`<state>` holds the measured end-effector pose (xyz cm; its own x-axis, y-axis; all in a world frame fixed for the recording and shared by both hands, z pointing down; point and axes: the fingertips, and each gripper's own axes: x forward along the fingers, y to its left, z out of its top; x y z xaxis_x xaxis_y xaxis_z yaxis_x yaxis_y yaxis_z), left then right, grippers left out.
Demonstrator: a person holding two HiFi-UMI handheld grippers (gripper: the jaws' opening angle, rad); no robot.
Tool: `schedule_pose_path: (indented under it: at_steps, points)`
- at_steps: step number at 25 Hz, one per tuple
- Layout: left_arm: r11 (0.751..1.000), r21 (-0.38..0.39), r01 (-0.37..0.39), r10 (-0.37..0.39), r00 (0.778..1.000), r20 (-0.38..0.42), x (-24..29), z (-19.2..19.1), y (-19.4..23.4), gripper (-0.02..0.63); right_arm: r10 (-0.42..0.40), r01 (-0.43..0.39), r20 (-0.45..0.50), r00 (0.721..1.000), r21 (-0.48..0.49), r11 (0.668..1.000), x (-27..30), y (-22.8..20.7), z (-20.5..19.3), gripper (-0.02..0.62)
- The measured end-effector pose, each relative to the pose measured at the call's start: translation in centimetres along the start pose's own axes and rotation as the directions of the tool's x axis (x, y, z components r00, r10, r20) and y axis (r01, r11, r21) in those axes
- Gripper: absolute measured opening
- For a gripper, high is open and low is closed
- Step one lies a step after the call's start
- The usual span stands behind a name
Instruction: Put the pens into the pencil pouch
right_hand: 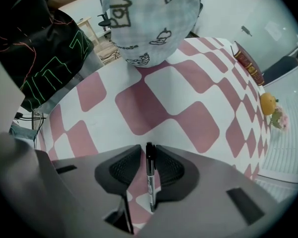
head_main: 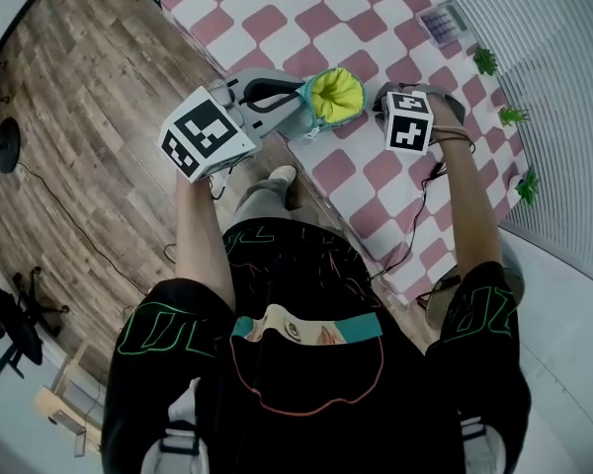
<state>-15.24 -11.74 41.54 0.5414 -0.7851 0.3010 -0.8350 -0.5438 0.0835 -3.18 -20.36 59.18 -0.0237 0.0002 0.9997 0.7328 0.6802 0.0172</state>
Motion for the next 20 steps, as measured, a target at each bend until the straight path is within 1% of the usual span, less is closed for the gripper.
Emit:
schedule_pose_path:
  at_steps: [3, 6, 7, 10, 12, 14, 15, 17, 20]
  points:
    - [1.0, 0.006, 0.013, -0.013, 1.0, -0.009, 0.2, 0.0, -0.2, 0.008, 0.04, -0.04, 0.007, 0.999, 0.014, 0.999, 0.0, 0.1, 0.0, 0.087]
    - [0.999, 0.016, 0.033, -0.032, 0.999, -0.019, 0.4, 0.1, -0.6, 0.008, 0.068, -0.07, 0.041, 0.997, 0.045, 0.997, -0.3, 0.1, -0.2, 0.08]
    - [0.999, 0.02, 0.036, -0.036, 0.999, -0.022, 0.5, 0.2, -0.7, 0.008, 0.07, -0.073, 0.056, 0.996, 0.062, 0.995, -0.4, 0.1, -0.3, 0.066]
    - [0.998, 0.031, 0.049, -0.048, 0.999, -0.025, 0.8, 0.5, -0.7, 0.008, 0.044, -0.051, 0.075, 0.996, 0.09, 0.995, -0.6, -0.1, -0.7, 0.061]
    - [0.998, 0.036, 0.059, -0.058, 0.998, -0.024, 0.9, 0.7, -0.6, 0.008, 0.009, -0.017, 0.082, 0.997, 0.105, 0.994, -0.7, -0.3, -1.0, 0.061]
    - [0.997, 0.041, 0.069, -0.069, 0.997, -0.02, 1.1, 0.8, -0.6, 0.008, -0.041, 0.02, 0.129, 0.991, 0.153, 0.988, -1.7, -0.7, -1.0, 0.061]
    - [0.996, 0.044, 0.074, -0.073, 0.997, -0.019, 1.2, 1.0, -0.6, 0.008, -0.074, 0.042, 0.166, 0.983, 0.192, 0.981, -2.5, -1.1, -0.9, 0.061]
    - [0.995, 0.053, 0.084, -0.083, 0.996, -0.016, 1.6, 1.3, -0.6, 0.008, -0.157, 0.086, 0.24, 0.958, 0.283, 0.955, -4.4, -1.9, -0.9, 0.061]
    - [0.992, 0.069, 0.103, -0.102, 0.995, -0.012, 2.4, 1.8, -0.5, 0.008, -0.273, 0.12, 0.331, 0.904, 0.416, 0.901, -6.9, -2.9, -1.6, 0.061]
